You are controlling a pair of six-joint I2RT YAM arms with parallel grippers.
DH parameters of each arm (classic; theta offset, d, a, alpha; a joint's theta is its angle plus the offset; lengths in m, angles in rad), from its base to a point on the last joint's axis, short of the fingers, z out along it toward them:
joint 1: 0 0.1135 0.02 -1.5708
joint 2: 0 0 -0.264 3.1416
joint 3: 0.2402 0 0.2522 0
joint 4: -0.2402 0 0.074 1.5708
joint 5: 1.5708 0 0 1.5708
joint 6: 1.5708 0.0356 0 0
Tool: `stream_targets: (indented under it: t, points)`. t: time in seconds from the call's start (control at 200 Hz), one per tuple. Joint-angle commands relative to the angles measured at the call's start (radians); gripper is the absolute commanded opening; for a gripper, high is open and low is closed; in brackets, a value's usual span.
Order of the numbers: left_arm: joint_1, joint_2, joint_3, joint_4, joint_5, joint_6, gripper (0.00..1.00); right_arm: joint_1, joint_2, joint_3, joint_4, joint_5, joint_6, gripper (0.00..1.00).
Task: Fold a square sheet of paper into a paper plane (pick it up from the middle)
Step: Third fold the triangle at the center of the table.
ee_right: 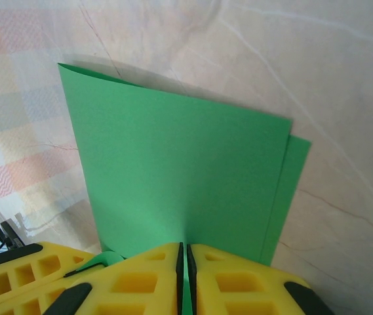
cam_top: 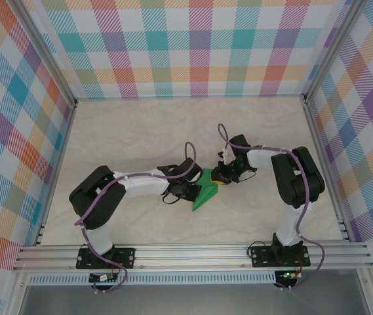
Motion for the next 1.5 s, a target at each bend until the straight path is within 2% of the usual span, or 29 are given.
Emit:
stream_targets:
  t: [0.0, 0.44, 1.315, 1.495]
  points:
    - [0.013, 0.013, 0.004, -0.008, 0.021, -0.006, 0.05, 0.006, 0.03, -0.017, -0.041, 0.092, -0.004, 0.14]
    - [0.014, -0.048, -0.014, 0.06, 0.021, -0.002, 0.06, 0.005, 0.028, -0.023, -0.039, 0.095, -0.002, 0.14]
    - [0.012, 0.025, -0.021, 0.015, 0.02, -0.031, 0.05, 0.006, 0.026, -0.021, -0.04, 0.093, 0.007, 0.16]
    - [0.011, 0.022, -0.018, 0.023, 0.044, -0.02, 0.05, 0.006, -0.027, -0.025, -0.045, 0.092, 0.019, 0.16]
